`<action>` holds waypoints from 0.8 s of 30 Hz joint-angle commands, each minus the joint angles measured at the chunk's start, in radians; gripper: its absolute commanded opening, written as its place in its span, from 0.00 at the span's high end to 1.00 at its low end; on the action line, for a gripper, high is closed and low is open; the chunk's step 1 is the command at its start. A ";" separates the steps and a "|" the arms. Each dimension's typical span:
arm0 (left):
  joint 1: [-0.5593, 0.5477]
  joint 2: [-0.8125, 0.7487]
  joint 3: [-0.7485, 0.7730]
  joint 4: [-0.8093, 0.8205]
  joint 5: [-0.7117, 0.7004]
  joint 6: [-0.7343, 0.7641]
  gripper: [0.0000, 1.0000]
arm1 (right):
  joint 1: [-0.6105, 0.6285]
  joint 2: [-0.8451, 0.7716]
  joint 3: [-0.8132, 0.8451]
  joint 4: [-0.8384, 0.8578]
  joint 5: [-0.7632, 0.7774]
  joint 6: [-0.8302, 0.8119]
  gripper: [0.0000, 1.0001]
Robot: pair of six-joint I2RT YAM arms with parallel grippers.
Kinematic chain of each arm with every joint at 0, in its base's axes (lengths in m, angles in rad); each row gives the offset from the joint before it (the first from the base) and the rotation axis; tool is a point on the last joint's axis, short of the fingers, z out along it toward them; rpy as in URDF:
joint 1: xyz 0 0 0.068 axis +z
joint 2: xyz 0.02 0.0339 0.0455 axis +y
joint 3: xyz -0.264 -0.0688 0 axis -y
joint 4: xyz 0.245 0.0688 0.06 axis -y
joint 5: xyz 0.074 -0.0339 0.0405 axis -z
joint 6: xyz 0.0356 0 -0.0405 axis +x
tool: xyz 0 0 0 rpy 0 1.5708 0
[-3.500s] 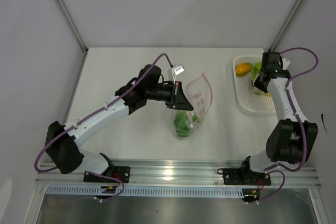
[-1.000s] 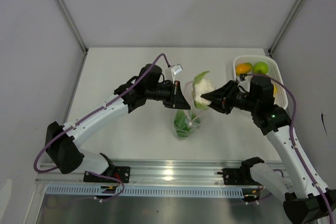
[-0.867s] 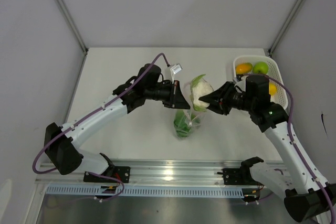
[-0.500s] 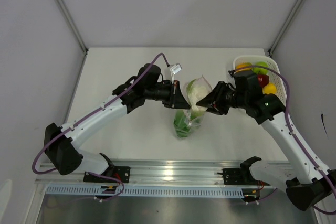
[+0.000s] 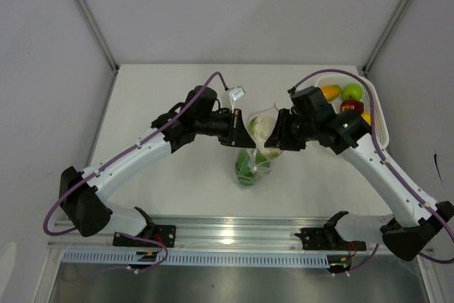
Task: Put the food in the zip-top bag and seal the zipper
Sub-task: Place the fake vegetable in the zipper food storage bag.
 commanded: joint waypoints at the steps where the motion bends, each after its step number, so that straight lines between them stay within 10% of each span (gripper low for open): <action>1: 0.002 -0.042 0.049 0.020 0.006 0.013 0.99 | 0.040 0.035 0.022 -0.055 0.107 -0.076 0.92; 24: -0.018 -0.044 0.054 0.011 0.021 0.010 1.00 | 0.043 0.265 0.070 0.087 0.141 -0.133 0.46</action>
